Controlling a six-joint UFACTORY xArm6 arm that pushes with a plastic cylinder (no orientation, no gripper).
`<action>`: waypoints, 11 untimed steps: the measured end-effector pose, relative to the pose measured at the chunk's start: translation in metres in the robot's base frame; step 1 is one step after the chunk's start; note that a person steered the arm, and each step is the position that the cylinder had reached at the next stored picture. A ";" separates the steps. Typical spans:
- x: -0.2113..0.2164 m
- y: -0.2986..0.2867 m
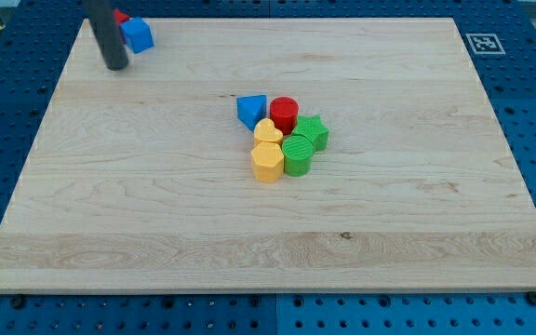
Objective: Separate the blue cube from the red star
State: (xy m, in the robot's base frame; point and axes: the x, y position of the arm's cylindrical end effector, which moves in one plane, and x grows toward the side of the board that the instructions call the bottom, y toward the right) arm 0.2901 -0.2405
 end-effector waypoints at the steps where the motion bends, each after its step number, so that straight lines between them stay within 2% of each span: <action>1: -0.027 -0.047; 2: -0.049 -0.064; 4: -0.098 -0.037; 6: -0.089 0.018; 7: -0.089 0.033; 11: -0.048 0.073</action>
